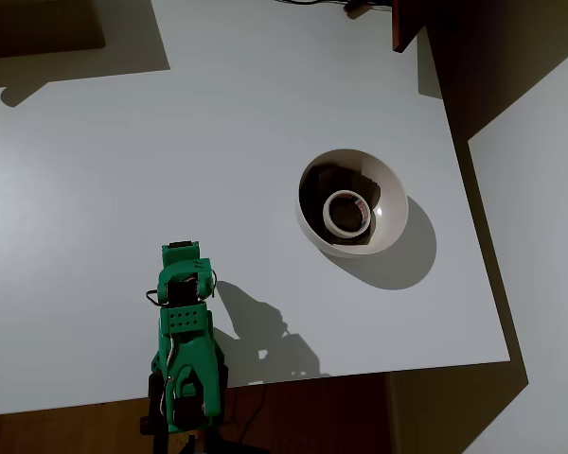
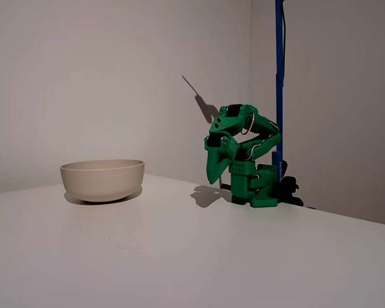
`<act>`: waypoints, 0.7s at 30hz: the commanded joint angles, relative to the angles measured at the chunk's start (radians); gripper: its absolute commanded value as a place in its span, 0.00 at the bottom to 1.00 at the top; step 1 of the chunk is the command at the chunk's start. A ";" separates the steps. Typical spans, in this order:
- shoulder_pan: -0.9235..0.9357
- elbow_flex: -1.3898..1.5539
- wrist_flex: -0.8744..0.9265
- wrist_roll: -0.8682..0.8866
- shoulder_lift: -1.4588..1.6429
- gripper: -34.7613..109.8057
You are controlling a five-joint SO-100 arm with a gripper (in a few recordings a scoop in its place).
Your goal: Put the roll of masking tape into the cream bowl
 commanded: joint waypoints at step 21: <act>0.000 0.183 0.156 0.014 0.341 0.18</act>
